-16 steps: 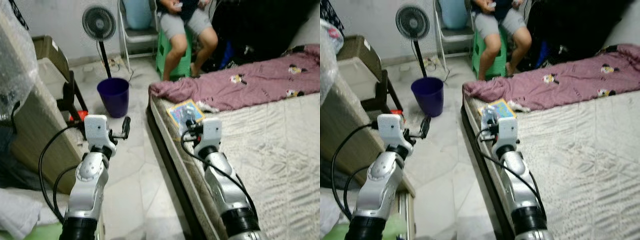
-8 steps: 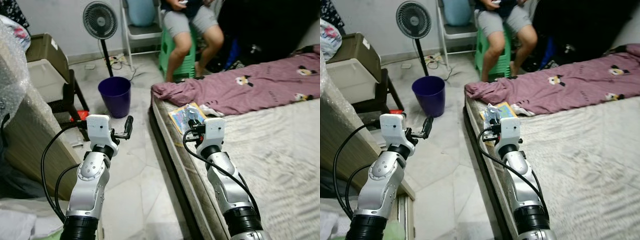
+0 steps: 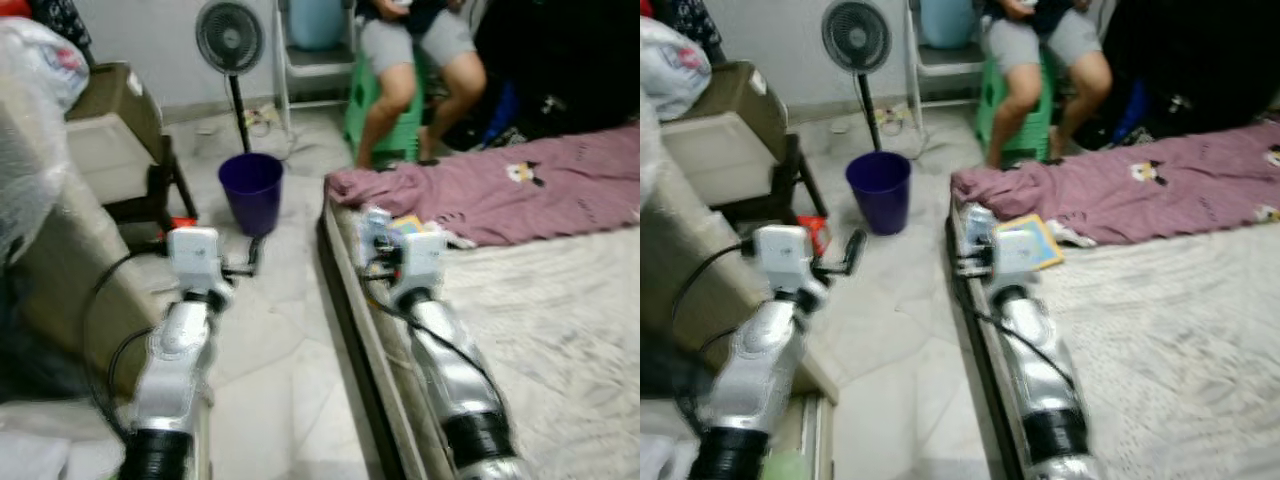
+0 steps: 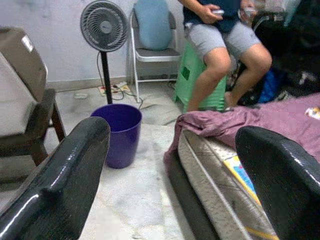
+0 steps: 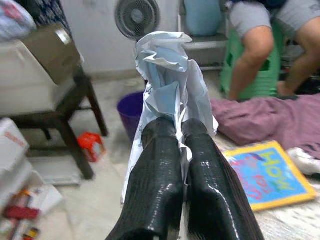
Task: Clean up the room
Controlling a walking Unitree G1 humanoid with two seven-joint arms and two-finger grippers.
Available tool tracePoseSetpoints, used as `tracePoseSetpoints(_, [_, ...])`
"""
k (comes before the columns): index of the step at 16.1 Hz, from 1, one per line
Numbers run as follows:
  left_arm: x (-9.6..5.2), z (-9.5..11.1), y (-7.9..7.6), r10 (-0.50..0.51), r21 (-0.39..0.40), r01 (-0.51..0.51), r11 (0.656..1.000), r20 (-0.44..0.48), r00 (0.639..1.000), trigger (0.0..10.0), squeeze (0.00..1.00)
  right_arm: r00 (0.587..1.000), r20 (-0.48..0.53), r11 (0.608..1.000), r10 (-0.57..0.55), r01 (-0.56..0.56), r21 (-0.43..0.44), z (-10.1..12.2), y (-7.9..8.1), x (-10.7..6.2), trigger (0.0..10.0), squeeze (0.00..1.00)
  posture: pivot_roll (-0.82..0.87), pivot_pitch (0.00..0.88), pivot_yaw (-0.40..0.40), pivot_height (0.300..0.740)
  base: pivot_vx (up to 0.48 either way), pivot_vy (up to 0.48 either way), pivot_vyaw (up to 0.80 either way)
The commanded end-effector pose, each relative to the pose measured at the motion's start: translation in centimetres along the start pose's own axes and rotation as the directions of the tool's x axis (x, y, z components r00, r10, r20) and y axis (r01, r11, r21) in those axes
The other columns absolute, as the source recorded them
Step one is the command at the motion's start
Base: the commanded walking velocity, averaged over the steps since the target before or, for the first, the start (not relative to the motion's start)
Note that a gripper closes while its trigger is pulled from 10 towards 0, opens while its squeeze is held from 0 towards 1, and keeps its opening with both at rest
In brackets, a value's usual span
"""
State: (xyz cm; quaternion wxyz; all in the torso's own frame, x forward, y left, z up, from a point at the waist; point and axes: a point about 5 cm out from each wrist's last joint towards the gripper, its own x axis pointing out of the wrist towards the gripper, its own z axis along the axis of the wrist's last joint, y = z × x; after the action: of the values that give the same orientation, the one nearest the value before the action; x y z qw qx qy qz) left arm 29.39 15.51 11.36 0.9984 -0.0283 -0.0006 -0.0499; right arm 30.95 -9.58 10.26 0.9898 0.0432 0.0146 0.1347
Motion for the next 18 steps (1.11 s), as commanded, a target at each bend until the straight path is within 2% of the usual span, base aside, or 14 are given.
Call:
tracePoseSetpoints(1, [0.28, 0.16, -1.21, -0.039, -0.010, 0.039, 0.999, 0.010, 0.999, 10.0, 0.00, 0.999, 0.001, 0.999, -0.050, 0.050, -0.012, 0.01, -1.67, -0.35, 10.0, 0.00, 0.08, 0.000, 0.045, 0.740, 0.352, 0.000, 0.00])
tracePoseSetpoints(5, [0.31, 0.14, -1.17, -0.031, -0.013, 0.031, 0.999, 0.009, 0.999, 10.0, 0.00, 0.999, 0.001, 0.999, -0.048, 0.048, -0.013, 0.03, -1.66, -0.31, 10.0, 0.00, 0.08, 0.000, 0.044, 0.740, 0.334, 0.000, 0.00])
tracePoseSetpoints(10, [0.45, 0.07, -1.40, -0.008, -0.024, 0.008, 1.000, 0.007, 1.000, 10.0, 0.00, 0.999, 0.008, 0.998, -0.038, 0.038, -0.048, 0.11, -1.62, -0.33, 10.0, 0.00, 0.07, 0.000, 0.042, 0.740, 0.000, 0.000, 0.00])
tracePoseSetpoints(11, [0.46, 0.07, -1.42, -0.010, -0.023, 0.010, 1.000, 0.005, 1.000, 10.0, 0.00, 1.000, 0.017, 0.998, -0.026, 0.027, -0.061, 0.22, -1.40, -0.36, 10.0, 0.00, 0.07, 0.000, 0.040, 0.740, 0.000, 0.000, 0.80])
tracePoseSetpoints(14, [0.50, 0.06, -1.49, -0.008, -0.021, 0.008, 1.000, 0.003, 1.000, 10.0, 0.00, 1.000, 0.012, 0.998, -0.029, 0.030, -0.049, 0.16, -1.50, -0.36, 10.0, 0.00, 0.07, 0.000, 0.040, 0.740, 0.000, 0.000, 0.76])
tracePoseSetpoints(18, [0.52, 0.04, -1.52, -0.009, -0.016, 0.009, 1.000, -0.001, 1.000, 10.0, 0.00, 0.999, 0.006, 0.999, -0.032, 0.033, -0.038, 0.05, -1.57, -0.36, 10.0, 0.00, 0.07, 0.000, 0.040, 0.740, 0.000, 0.000, 0.00])
